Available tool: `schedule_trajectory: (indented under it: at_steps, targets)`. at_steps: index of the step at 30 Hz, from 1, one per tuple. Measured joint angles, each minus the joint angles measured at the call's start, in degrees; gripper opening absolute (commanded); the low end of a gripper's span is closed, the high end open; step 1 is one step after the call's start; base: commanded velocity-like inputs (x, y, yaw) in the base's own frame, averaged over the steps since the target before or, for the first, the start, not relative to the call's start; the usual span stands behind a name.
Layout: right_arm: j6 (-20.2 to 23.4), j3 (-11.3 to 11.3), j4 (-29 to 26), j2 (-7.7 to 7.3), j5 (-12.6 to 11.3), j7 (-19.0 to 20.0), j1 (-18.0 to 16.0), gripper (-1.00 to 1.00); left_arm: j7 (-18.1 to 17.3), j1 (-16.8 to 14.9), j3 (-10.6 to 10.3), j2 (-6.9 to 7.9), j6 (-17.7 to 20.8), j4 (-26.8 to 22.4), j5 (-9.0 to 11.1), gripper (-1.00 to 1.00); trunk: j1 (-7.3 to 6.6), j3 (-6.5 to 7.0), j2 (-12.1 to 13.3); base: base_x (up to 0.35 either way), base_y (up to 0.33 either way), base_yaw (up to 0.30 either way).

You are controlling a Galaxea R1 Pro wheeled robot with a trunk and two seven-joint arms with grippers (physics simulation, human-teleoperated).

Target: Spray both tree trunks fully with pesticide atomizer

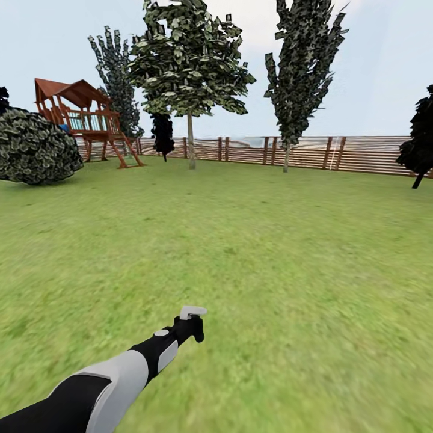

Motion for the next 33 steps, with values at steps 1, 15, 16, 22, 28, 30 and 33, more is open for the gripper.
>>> schedule_trajectory:
  at_steps: [1, 15, 16, 22, 28, 30, 33]
  targets:
    - [0.0, -0.02, 0.0, 0.0, 0.0, 0.0, -0.01, 1.0, 0.0, 0.0, 0.0, 0.0, 0.0, 0.0, 0.0, -1.0, 0.0, -0.09, 0.0, 0.35, 0.0, 0.0]
    - [0.01, -0.01, 0.0, 0.0, 0.0, 0.01, -0.01, 1.0, 0.0, -0.01, 0.0, 0.0, -0.01, 0.02, 0.0, -1.0, 0.0, -1.42, 0.0, 0.35, 0.044, 0.0]
    - [0.01, -0.02, 0.0, 0.0, 0.0, 0.01, -0.01, 1.0, 0.01, -0.01, 0.0, 0.0, -0.01, 0.02, 0.0, -1.0, 0.0, -1.51, 0.0, 0.348, 0.133, 0.0]
    - [0.01, 0.01, -0.01, 0.05, 0.0, 0.01, -0.02, 1.0, 0.01, -0.01, 0.01, 0.0, 0.0, 0.07, 0.0, -1.0, 0.0, -1.72, 0.0, 0.344, 0.152, 0.0]
    - [0.02, 0.02, 0.0, 0.09, 0.0, 0.01, 0.0, 1.0, 0.01, 0.0, 0.01, 0.0, -0.01, 0.07, 0.0, -1.0, 0.0, -1.73, 0.0, 0.342, 0.159, 0.161]
    - [0.01, 0.02, 0.0, 0.09, 0.0, 0.01, 0.01, 1.0, 0.01, 0.0, 0.01, 0.01, -0.01, 0.08, 0.0, -1.0, 0.0, -1.73, 0.0, 0.342, 0.135, 0.28]
    - [0.01, 0.02, 0.01, 0.09, 0.0, 0.01, 0.01, 1.0, 0.01, 0.0, 0.01, 0.01, -0.01, 0.06, 0.0, -1.0, 0.0, -1.73, 0.0, 0.342, 0.118, 0.293]
